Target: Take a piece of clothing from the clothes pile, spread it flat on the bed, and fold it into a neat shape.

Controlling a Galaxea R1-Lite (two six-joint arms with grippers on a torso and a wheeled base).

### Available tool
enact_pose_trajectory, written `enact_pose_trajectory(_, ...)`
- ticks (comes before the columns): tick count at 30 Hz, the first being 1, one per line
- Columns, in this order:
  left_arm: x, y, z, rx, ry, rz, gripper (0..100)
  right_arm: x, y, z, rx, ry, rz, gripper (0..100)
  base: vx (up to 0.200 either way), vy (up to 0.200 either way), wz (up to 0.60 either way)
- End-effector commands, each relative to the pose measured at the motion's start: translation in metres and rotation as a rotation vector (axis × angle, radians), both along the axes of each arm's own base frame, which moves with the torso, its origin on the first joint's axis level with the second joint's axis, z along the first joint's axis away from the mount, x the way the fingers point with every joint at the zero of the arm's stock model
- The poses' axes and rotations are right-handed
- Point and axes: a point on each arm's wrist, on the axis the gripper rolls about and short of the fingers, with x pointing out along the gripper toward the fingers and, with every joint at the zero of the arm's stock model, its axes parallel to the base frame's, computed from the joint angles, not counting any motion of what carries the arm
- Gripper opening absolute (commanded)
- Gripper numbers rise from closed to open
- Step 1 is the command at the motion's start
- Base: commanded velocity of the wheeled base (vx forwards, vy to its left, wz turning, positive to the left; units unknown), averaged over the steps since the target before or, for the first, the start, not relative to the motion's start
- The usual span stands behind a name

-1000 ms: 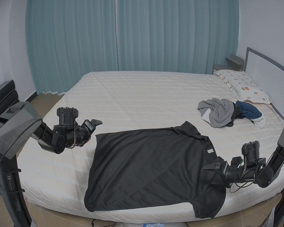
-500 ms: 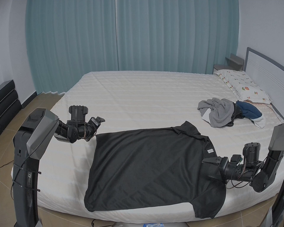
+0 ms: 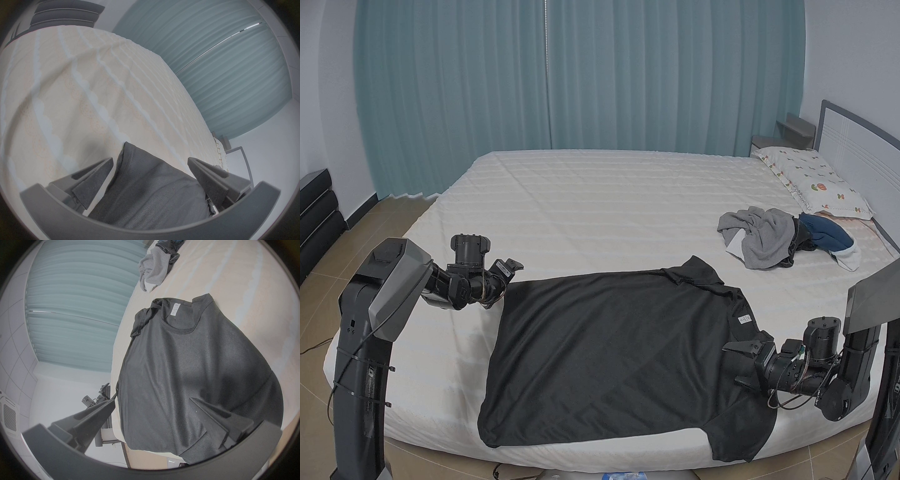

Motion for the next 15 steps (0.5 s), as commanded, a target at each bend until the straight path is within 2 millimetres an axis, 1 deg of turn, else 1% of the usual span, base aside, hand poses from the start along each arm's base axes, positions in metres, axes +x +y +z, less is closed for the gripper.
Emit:
enact_pose_trajectory(1,0.004,-0.001,0.001,-0.002,-0.014,-0.001,100,0.0,0.0,-0.003,0.0,0.01,0.002,100,0.0,0.0,0.0)
enact_pose_trajectory(5,0.007,-0.001,-0.007,0.0,-0.009,-0.001,100,0.001,0.001,-0.003,0.0,0.007,0.002,100,0.0,0.0,0.0)
enact_pose_trajectory(6,0.008,-0.001,-0.009,0.004,-0.007,-0.004,0,0.001,0.001,-0.003,0.0,0.007,0.002,100,0.0,0.0,0.0)
enact_pose_trajectory(11,0.009,0.0,-0.017,0.032,0.011,-0.022,0,0.001,0.001,-0.003,-0.001,0.008,0.001,100,0.0,0.0,0.0)
enact_pose_trajectory(15,0.014,0.001,-0.015,0.035,0.0,-0.009,0,0.001,0.001,-0.004,-0.001,0.008,0.001,100,0.0,0.0,0.0)
